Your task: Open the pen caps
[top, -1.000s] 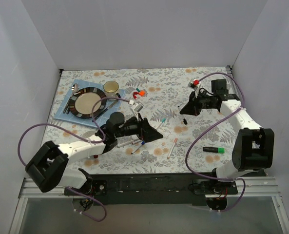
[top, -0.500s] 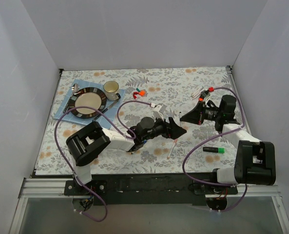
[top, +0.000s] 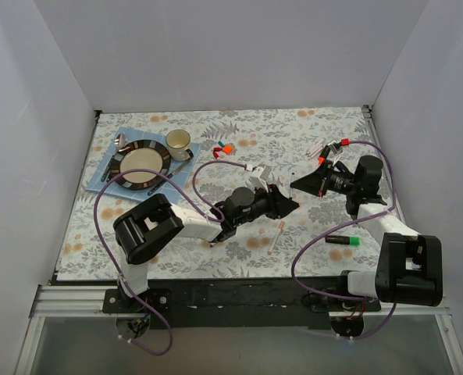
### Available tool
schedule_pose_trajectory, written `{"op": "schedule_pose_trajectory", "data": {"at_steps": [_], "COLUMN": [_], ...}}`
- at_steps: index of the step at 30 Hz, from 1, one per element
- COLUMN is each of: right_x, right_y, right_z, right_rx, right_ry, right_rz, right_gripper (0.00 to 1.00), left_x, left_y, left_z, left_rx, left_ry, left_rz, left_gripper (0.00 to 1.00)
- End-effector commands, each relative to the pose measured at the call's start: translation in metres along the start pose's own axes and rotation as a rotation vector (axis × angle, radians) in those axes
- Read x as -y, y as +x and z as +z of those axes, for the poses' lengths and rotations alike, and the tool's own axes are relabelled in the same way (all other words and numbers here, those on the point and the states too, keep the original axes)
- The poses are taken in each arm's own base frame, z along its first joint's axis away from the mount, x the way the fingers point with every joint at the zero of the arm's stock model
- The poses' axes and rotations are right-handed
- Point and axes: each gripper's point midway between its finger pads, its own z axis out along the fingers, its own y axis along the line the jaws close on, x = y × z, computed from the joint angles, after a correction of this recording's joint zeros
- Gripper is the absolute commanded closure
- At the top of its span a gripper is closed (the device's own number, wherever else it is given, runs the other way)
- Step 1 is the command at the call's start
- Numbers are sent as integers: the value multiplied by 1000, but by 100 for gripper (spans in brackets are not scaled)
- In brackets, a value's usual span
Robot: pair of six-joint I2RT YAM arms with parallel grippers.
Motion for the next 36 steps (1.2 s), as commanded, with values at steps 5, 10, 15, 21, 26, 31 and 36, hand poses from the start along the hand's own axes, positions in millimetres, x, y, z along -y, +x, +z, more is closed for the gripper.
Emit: {"op": "schedule_pose_trajectory", "data": {"at_steps": [5, 10, 15, 21, 26, 31, 36], "right_x": [-1, -10, -12, -14, -19, -5, 27], "right_y": [-7, -1, 4, 10, 10, -17, -90], "right_z": [-2, -3, -1, 6, 7, 7, 0], "right_rx": [30, -11, -27, -56, -66, -5, 100], "right_ry": [23, -50, -71, -90, -104, -17, 112], "right_rz": [-43, -75, -57, -31, -35, -65, -118], "right_gripper": [99, 46, 41, 63, 97, 99, 99], "left_x": [19, 28, 34, 34, 23, 23, 14], "left_y": [-11, -1, 6, 3, -3, 26, 75], "left_z": [5, -1, -2, 4, 4, -1, -44], "left_rx": [9, -65, -116, -109, -68, -216, -411], "left_ry": [49, 118, 174, 164, 104, 133, 78], "left_rz": [19, 24, 12, 3, -26, -57, -98], "left_gripper": [100, 100, 100, 100, 100, 100, 100]}}
